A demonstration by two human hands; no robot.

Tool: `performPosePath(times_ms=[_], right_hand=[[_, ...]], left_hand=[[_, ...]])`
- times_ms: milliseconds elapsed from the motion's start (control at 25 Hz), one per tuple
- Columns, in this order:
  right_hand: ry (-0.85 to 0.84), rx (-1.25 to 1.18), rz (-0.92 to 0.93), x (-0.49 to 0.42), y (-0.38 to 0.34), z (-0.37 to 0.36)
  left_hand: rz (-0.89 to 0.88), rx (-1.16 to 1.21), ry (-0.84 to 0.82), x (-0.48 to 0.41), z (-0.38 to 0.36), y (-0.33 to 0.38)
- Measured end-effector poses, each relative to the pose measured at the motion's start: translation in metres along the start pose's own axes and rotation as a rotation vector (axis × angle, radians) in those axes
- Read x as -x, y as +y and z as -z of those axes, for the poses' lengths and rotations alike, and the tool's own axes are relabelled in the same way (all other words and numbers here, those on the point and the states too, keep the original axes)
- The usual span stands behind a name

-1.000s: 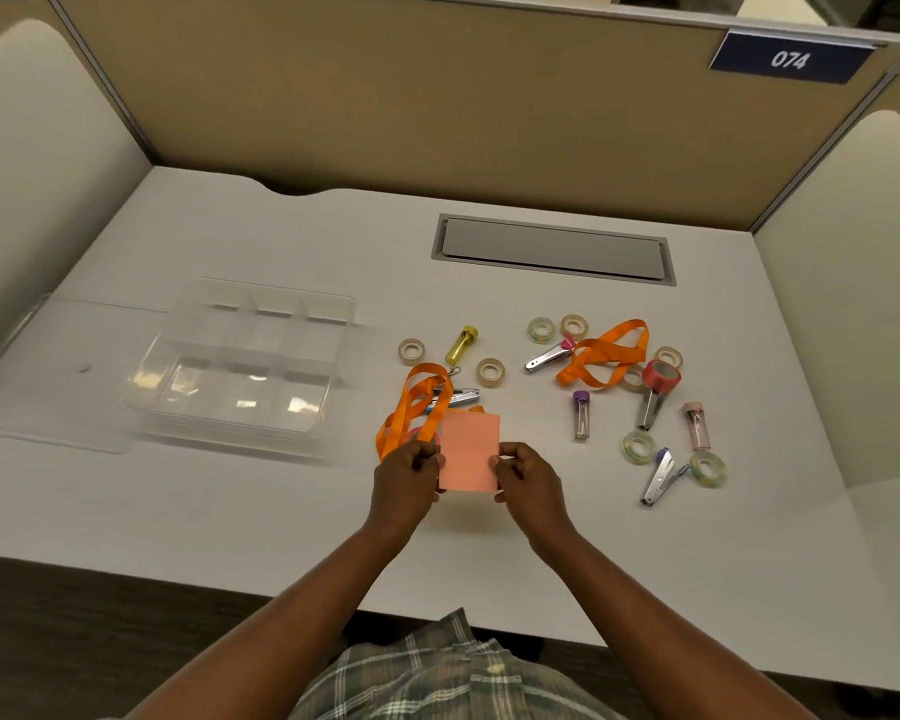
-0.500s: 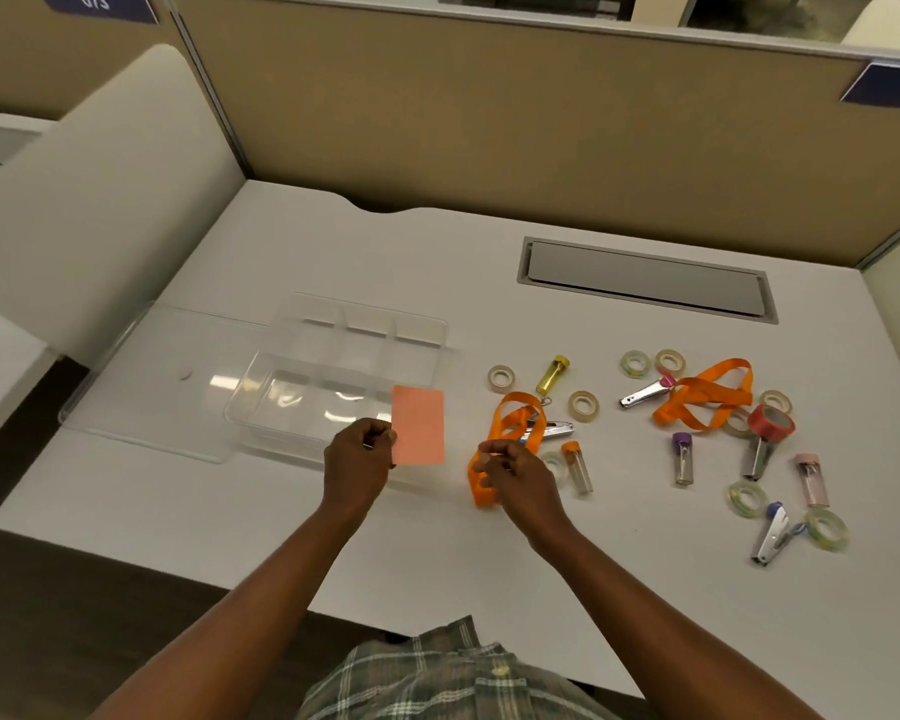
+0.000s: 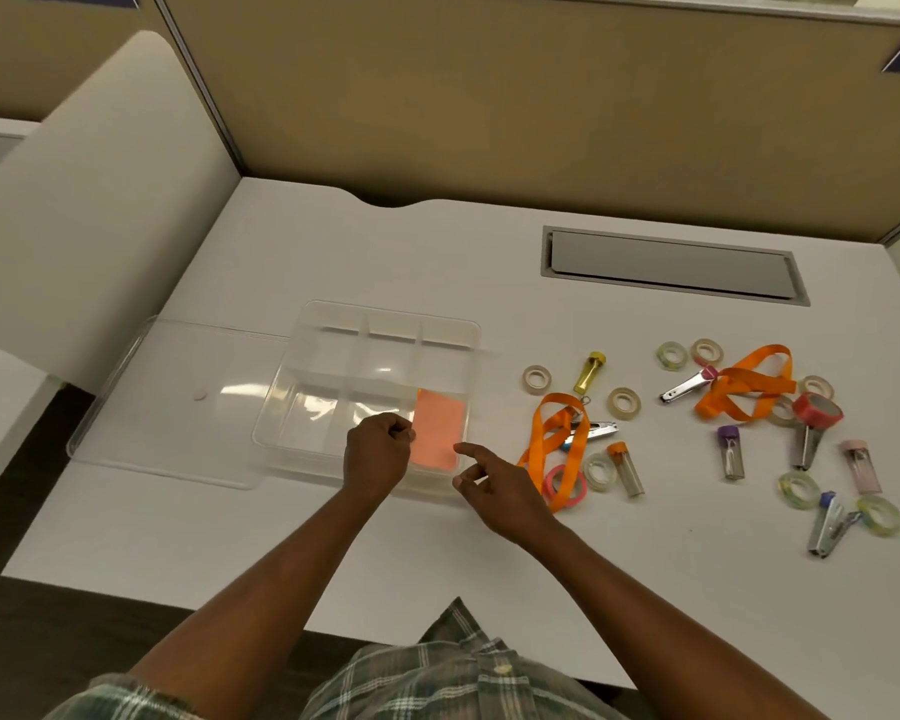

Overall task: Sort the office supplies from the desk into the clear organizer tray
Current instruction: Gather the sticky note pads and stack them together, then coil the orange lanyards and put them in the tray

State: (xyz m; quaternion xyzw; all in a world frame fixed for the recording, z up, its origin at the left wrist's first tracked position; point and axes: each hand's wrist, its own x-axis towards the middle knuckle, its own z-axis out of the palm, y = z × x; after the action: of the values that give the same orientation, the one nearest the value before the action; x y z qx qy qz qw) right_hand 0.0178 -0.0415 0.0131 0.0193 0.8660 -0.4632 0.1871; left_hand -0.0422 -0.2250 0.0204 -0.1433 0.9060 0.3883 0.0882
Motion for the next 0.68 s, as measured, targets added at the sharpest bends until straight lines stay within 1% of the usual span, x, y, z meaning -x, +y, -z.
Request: performPosePath(times_ms=[120, 280, 360, 480, 560, 680], right_hand=[[-0.028, 0.033, -0.019, -0.002, 0.000, -0.002], [-0.048, 0.026, -0.026, 0.001, 0.001, 0.004], [0.035, 0.087, -0.024, 0.003, 0.004, 0.013], [0.251, 0.356, -0.040, 0.007, 0.019, 0.036], [0.292, 0.513, -0.119, 0.011, 0.031, 0.051], [0.279, 0.544, -0.254, 0.016, 0.049, 0.069]], left_hand=[[0.004, -0.090, -0.056, -0.007, -0.006, -0.002], [-0.051, -0.266, -0.043, -0.007, -0.011, -0.003], [-0.106, -0.305, -0.028, -0.004, -0.014, -0.002], [-0.155, -0.343, 0.005, 0.006, -0.020, 0.001], [-0.163, -0.311, 0.047, 0.016, -0.025, 0.006], [-0.262, -0.227, 0.062, 0.033, -0.037, 0.024]])
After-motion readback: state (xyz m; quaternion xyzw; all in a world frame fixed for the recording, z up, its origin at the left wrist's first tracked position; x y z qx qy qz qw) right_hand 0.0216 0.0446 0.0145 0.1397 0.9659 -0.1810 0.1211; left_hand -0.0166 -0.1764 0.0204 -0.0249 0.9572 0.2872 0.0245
